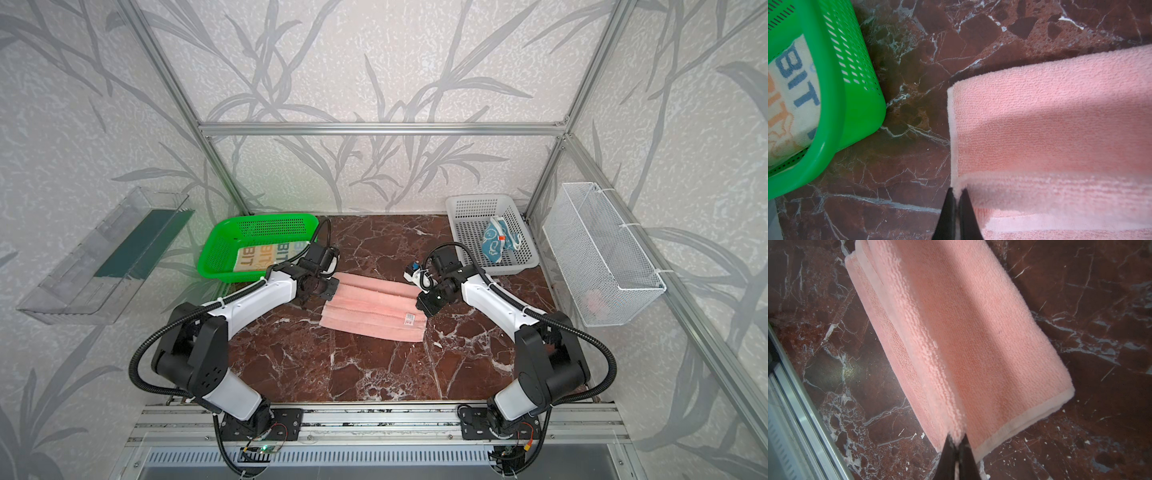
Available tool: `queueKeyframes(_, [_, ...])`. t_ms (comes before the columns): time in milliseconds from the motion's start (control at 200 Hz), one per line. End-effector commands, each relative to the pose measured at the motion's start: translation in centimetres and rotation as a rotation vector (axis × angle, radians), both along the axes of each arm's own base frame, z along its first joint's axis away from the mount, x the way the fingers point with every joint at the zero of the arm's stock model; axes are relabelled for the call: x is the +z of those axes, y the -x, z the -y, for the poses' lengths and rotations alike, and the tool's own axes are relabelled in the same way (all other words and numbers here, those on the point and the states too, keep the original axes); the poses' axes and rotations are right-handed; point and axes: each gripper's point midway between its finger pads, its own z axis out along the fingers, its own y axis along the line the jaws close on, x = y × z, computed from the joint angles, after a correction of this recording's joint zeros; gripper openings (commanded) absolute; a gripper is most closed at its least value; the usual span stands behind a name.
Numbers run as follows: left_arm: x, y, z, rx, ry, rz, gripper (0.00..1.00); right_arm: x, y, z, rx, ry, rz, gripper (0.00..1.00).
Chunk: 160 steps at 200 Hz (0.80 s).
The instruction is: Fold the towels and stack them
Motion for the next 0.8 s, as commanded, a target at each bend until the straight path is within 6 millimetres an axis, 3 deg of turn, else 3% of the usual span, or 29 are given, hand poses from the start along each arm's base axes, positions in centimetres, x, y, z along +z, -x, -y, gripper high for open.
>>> queueKeyframes(0, [1.0, 0.1, -0.3, 0.018, -0.007, 0.041, 0.0, -1.7, 1.4, 0.8, 0.0, 0.063, -0.068, 0.0])
queueKeyframes(240, [0.7, 0.8, -0.6, 0.039, -0.034, 0.039, 0.0, -2.5, 2.7, 0.9, 0.015, 0.095, -0.095, 0.0])
queueKeyframes(515, [1.4, 1.6, -0.8, 0.053, -0.018, 0.068, 0.0, -1.5, 3.5, 0.8, 0.007, 0.081, -0.072, 0.0])
queueKeyframes(795, [-0.5, 2.7, -0.7, 0.048, -0.026, 0.028, 0.0, -3.3, 5.0, 0.5, 0.029, 0.122, -0.128, 0.0])
